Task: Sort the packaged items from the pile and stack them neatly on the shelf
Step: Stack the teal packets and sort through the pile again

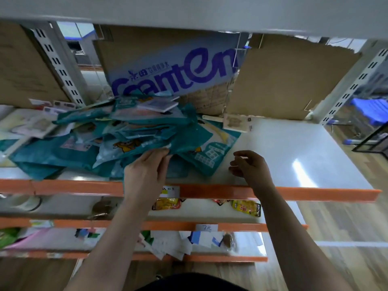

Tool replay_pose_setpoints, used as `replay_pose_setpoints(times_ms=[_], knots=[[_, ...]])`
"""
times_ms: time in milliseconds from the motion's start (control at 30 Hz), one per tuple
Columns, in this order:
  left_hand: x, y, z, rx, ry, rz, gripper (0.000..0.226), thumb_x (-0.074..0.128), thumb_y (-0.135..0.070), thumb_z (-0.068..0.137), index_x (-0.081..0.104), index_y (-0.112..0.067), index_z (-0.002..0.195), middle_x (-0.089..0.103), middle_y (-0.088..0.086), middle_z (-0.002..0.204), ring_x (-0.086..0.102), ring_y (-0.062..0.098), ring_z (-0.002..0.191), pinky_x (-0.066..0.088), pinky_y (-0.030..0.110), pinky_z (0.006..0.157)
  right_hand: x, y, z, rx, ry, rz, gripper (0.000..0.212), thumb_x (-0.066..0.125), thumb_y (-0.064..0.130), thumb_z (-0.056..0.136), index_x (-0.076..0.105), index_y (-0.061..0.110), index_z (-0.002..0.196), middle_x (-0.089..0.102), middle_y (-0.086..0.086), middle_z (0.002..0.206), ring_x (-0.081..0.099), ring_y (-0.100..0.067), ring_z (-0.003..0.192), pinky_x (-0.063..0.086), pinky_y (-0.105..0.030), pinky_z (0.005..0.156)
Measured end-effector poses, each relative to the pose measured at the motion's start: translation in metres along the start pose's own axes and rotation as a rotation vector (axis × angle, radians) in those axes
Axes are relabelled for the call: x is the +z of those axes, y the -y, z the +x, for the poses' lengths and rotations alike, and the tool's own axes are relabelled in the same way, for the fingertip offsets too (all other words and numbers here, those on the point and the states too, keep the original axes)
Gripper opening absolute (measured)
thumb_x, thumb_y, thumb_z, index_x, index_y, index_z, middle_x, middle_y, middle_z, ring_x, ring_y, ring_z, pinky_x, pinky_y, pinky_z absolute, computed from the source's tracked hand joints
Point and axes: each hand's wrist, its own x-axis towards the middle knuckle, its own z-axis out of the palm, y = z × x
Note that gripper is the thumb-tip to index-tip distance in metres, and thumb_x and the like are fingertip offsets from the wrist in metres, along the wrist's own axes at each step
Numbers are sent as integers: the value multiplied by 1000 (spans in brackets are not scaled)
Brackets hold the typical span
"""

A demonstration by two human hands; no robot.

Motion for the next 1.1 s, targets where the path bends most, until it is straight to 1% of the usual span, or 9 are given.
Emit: replay_pose_setpoints(times_ms=[200, 333, 433, 533, 667, 767, 833, 933, 1100], knots=[[-20, -2, 14, -78, -156, -39, 28, 51, -23, 96, 68, -2, 90, 67, 7, 76, 57, 18, 64, 31, 13, 55, 22, 15, 14, 104, 67, 141, 12, 56, 15, 98, 60, 10, 108, 68, -12, 103, 70, -23, 88, 61, -30, 71], [-26, -3, 20, -235, -209, -242, 15, 52, -18, 95, 58, -9, 85, 51, -10, 62, 46, 0, 57, 29, 12, 51, 35, 21, 24, 239, 50, 246, 22, 57, 14, 96, 53, 5, 116, 66, -10, 101, 68, -22, 89, 61, -28, 67], [-27, 7, 24, -343, -244, -306, 14, 51, -14, 95, 48, -16, 81, 47, -10, 61, 48, 1, 57, 28, 16, 48, 42, 18, 30, 274, -20, 311, 32, 67, 13, 90, 56, 3, 119, 65, -14, 110, 68, -25, 94, 61, -36, 75], [-28, 24, 28, -415, -279, -293, 16, 49, -18, 95, 46, -13, 80, 48, -4, 62, 45, 11, 55, 29, 29, 49, 45, 17, 32, 253, -83, 332, 39, 74, 7, 82, 58, 8, 118, 64, -13, 111, 69, -24, 91, 58, -26, 62], [-28, 39, 36, -337, -243, -82, 19, 46, -15, 100, 51, 1, 91, 49, 0, 69, 41, 18, 55, 24, 24, 46, 42, 18, 30, 284, -24, 401, 51, 70, -5, 81, 53, 5, 128, 62, -16, 116, 68, -29, 97, 61, -32, 70], [-28, 46, 38, -284, -203, -20, 27, 42, -21, 103, 51, 3, 98, 49, 3, 71, 42, 19, 56, 19, 24, 47, 37, 17, 28, 290, -28, 443, 39, 67, 2, 87, 56, 2, 124, 63, -19, 117, 67, -30, 100, 58, -42, 85], [-28, 50, 36, -232, -152, -13, 32, 40, -27, 103, 51, 3, 101, 52, 5, 72, 45, 21, 55, 22, 27, 49, 36, 18, 26, 289, -78, 444, 32, 64, 12, 91, 57, -1, 120, 65, -18, 114, 67, -29, 100, 59, -40, 82], [-31, 53, 36, -166, -81, -22, 35, 42, -31, 101, 53, 3, 101, 53, 4, 70, 44, 18, 55, 24, 24, 46, 29, 14, 25, 302, -164, 404, 38, 67, 18, 91, 53, 0, 121, 65, -16, 110, 69, -26, 93, 60, -30, 59], [-30, 54, 40, -268, -115, -151, 31, 50, -29, 102, 57, -2, 90, 53, 3, 66, 47, 17, 52, 32, 26, 45, 6, 6, 13, 377, -164, 498, 21, 63, 8, 91, 58, -2, 108, 68, -17, 101, 70, -31, 91, 59, -43, 76]])
